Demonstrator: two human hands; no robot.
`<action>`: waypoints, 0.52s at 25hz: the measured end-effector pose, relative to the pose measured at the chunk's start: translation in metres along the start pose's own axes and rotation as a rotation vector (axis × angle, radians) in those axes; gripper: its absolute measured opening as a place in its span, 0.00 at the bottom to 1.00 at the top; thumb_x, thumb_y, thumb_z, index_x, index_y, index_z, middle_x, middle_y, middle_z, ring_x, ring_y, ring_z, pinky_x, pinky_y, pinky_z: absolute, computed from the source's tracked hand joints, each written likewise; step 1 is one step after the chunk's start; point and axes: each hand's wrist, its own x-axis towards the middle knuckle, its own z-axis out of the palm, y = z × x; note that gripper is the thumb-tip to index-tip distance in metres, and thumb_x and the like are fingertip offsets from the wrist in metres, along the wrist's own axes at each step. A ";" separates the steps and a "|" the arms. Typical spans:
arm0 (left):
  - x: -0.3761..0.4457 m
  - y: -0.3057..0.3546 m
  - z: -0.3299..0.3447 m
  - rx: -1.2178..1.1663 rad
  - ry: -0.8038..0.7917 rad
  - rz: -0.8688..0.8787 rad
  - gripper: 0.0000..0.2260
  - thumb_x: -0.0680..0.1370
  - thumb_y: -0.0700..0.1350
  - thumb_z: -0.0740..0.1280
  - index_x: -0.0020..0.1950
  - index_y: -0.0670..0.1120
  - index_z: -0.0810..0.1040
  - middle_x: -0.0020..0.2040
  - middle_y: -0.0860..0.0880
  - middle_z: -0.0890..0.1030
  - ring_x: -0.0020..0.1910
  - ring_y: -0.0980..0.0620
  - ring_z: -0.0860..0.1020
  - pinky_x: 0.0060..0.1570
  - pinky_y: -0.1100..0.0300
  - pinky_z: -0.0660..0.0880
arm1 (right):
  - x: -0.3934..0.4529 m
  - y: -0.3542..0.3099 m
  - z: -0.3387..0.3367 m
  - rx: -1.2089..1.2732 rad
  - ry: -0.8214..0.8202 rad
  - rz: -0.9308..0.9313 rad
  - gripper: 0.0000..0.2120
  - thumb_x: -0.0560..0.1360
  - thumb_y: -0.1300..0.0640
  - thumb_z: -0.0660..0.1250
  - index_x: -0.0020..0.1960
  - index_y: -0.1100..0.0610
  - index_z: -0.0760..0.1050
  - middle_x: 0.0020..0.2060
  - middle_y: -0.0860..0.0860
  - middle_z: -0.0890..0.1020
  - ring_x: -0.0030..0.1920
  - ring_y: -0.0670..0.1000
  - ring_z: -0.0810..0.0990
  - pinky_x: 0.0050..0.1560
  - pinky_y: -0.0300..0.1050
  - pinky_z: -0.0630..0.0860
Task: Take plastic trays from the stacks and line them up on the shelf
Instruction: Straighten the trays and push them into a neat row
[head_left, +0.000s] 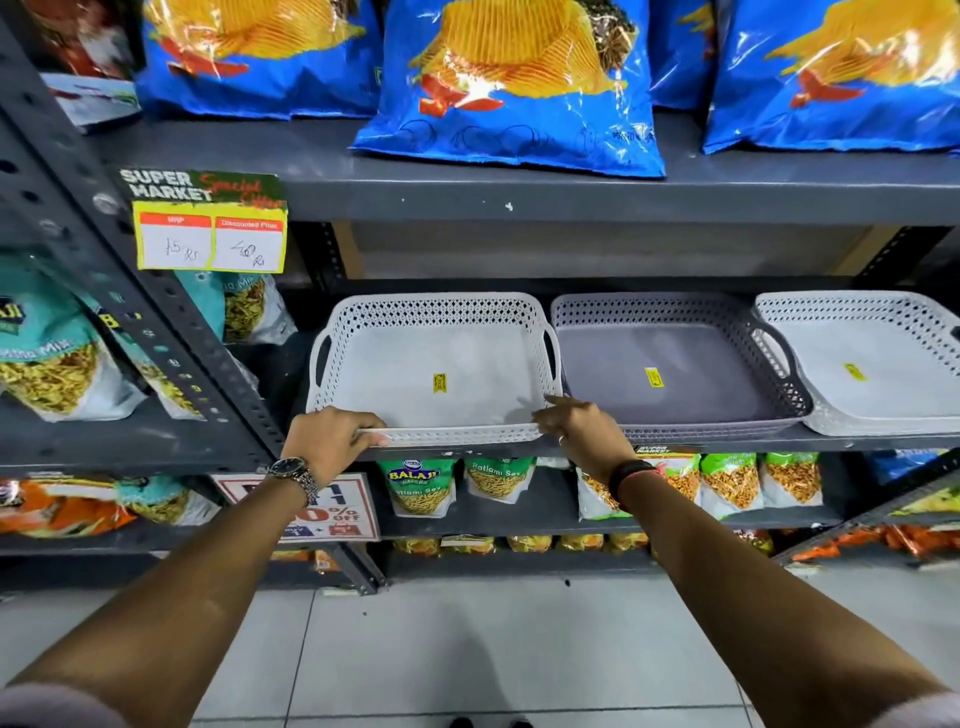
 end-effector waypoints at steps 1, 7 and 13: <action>0.000 0.001 0.001 0.003 0.004 -0.004 0.11 0.76 0.58 0.61 0.55 0.60 0.79 0.46 0.50 0.85 0.48 0.49 0.81 0.33 0.60 0.63 | 0.000 0.000 0.000 0.003 -0.003 -0.001 0.16 0.74 0.66 0.62 0.57 0.54 0.79 0.67 0.55 0.74 0.63 0.57 0.77 0.60 0.54 0.77; -0.001 0.002 0.002 -0.029 0.016 -0.044 0.11 0.76 0.58 0.62 0.54 0.59 0.79 0.46 0.50 0.85 0.49 0.49 0.81 0.34 0.60 0.64 | 0.000 -0.002 0.000 -0.006 -0.016 0.031 0.16 0.73 0.67 0.62 0.56 0.53 0.80 0.67 0.55 0.74 0.61 0.58 0.78 0.60 0.55 0.77; -0.002 0.005 -0.001 -0.043 0.003 -0.095 0.11 0.76 0.55 0.62 0.55 0.58 0.80 0.49 0.50 0.85 0.51 0.48 0.81 0.41 0.58 0.73 | 0.001 -0.002 0.005 -0.009 -0.032 0.021 0.16 0.71 0.70 0.61 0.49 0.55 0.81 0.64 0.54 0.77 0.64 0.57 0.76 0.59 0.56 0.77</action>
